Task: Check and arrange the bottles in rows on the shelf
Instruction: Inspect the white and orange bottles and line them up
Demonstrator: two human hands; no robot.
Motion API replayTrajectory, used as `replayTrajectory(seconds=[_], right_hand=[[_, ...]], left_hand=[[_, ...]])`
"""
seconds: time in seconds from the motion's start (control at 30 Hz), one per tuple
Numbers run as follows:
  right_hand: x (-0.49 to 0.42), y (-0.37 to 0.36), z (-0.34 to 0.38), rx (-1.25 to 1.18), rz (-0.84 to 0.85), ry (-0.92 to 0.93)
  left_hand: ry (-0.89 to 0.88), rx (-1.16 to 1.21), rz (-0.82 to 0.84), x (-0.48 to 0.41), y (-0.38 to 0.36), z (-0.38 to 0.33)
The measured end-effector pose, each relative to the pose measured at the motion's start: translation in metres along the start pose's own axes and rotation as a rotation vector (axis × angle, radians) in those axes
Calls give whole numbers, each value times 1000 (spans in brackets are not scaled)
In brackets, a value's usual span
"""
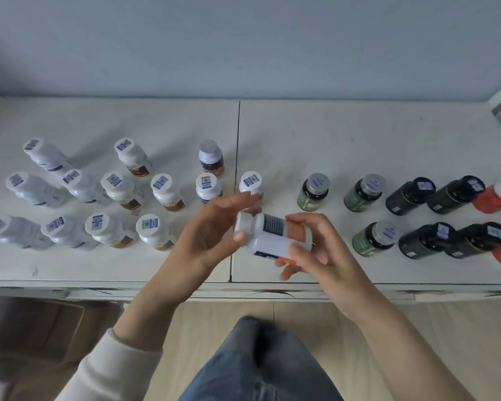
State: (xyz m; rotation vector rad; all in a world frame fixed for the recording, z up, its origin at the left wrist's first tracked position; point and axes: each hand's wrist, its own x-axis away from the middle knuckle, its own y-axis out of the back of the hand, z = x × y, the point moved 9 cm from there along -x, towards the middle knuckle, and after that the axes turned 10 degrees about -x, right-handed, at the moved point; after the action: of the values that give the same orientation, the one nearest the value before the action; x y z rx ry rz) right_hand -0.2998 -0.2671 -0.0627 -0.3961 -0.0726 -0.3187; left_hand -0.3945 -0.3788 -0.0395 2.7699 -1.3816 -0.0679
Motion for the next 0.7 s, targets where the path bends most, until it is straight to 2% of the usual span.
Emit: replayTrajectory(seconds=[0.07, 0.13, 0.2, 0.27, 0.43, 0.57, 0.7], right_hand=[[1, -5, 6, 61, 10, 66], [1, -5, 6, 18, -20, 71], [1, 1, 0, -99, -82, 12], [1, 4, 2, -94, -108, 32], [4, -2, 25, 200, -140, 314], [5, -14, 45, 618, -234, 524], [5, -20, 44, 764, -250, 517]], left_hand=[[30, 30, -27, 0, 3, 1], [52, 93, -72, -2, 7, 4], [34, 132, -46, -3, 5, 5], [16, 158, 4, -5, -1, 6], [145, 349, -128, -15, -3, 28], [290, 467, -170, -23, -7, 46], [394, 418, -113, -28, -8, 53]])
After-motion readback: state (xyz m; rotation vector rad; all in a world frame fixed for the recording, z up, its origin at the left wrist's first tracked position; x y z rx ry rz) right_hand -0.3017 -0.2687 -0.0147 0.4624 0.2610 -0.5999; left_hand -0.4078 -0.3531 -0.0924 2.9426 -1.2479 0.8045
